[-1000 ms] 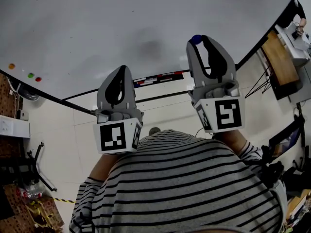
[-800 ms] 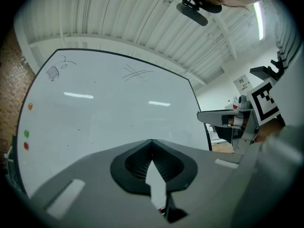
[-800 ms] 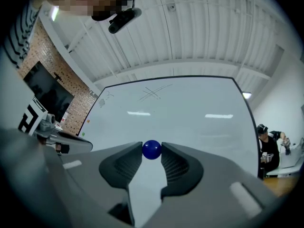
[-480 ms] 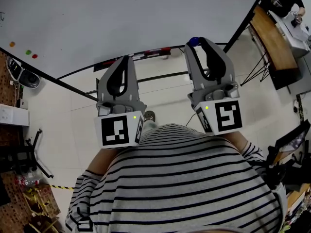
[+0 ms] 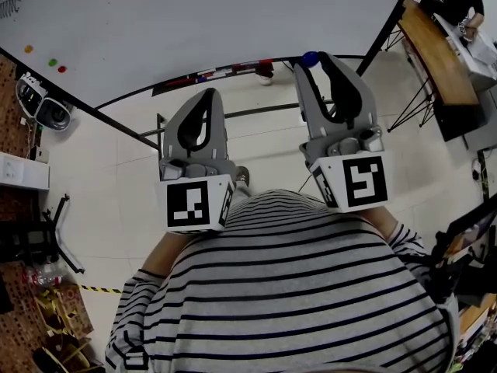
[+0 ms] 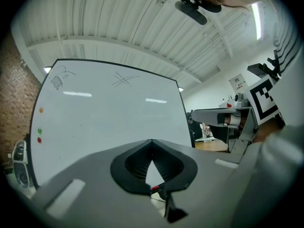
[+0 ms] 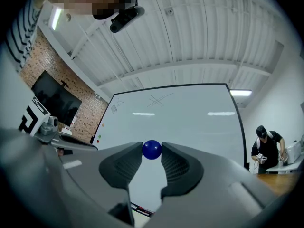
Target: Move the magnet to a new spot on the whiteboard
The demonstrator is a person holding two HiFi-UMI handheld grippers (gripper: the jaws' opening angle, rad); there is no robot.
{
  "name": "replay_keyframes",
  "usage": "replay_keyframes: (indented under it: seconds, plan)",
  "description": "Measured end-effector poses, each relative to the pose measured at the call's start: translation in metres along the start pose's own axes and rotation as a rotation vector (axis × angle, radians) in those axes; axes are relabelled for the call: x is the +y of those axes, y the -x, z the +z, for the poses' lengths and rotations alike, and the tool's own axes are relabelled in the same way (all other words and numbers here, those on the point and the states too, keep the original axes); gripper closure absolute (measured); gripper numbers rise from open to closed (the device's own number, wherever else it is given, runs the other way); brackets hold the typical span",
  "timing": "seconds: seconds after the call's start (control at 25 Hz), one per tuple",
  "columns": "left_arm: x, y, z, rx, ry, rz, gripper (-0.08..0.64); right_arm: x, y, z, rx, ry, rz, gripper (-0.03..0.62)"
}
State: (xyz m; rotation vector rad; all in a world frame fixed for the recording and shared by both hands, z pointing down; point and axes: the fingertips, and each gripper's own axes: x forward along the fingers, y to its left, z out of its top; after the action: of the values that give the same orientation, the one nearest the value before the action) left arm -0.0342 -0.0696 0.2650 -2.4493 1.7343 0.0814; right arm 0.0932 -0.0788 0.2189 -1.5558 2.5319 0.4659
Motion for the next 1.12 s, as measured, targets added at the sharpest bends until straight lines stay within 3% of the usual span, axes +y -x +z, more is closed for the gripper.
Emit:
replay_keyframes:
  seconds: [0.6, 0.92, 1.12]
  plan:
    - [0.024, -0.008, -0.013, 0.025, 0.019, 0.051, 0.545, 0.002, -0.026, -0.016, 0.019, 0.008, 0.013, 0.469]
    - [0.075, -0.037, -0.015, 0.015, 0.031, 0.098, 0.545, 0.006, -0.089, -0.019, 0.005, -0.001, 0.035, 0.469]
    - [0.109, -0.060, -0.015, 0.023, 0.029, 0.098, 0.545, 0.000, -0.143, -0.017, -0.011, 0.060, 0.016, 0.469]
